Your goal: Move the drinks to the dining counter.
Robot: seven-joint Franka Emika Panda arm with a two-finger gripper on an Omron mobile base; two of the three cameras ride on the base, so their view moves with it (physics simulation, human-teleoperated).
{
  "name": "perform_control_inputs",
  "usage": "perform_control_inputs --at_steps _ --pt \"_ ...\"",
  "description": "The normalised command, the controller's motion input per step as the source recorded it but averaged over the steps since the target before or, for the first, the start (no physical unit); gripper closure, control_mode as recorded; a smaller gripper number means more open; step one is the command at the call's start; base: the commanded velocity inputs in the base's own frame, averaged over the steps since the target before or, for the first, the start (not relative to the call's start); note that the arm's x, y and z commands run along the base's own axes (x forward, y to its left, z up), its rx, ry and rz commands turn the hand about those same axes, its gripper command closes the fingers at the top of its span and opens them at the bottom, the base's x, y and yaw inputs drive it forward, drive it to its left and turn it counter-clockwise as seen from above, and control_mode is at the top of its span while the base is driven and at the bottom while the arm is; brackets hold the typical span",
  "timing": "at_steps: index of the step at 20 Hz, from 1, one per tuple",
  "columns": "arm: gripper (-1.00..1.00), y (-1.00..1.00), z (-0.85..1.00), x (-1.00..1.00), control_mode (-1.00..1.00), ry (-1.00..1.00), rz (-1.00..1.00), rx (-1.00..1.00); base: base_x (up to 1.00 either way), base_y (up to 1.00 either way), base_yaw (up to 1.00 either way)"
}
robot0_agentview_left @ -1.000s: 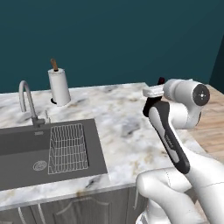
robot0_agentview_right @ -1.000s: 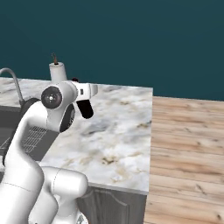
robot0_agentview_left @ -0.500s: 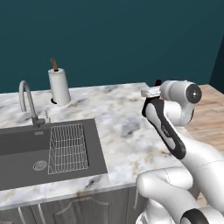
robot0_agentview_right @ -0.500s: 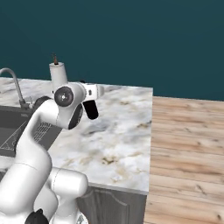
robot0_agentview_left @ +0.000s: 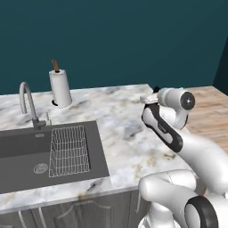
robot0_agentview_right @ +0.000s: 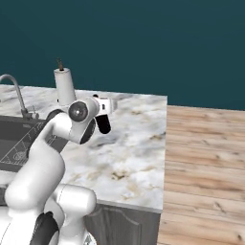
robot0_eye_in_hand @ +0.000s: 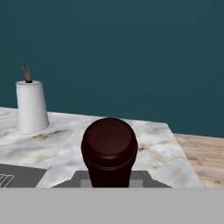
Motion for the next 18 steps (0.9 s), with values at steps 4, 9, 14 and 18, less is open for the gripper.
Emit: perform_control_inputs --at_steps 4,9,14,18 --pt "1.0 0.0 -0.32 0.28 -1.0 0.01 0.0 0.0 0.0 0.0 0.0" --pt "1.0 0.0 -0.23 0.14 -1.0 0.04 0.0 0.0 0.0 0.0 0.0" --pt "1.0 0.0 -0.16 0.03 -1.0 0.08 0.0 0.0 0.0 0.0 0.0" --pt "1.0 0.0 -0.15 0.03 -1.0 0.09 0.0 0.0 0.0 0.0 0.0"
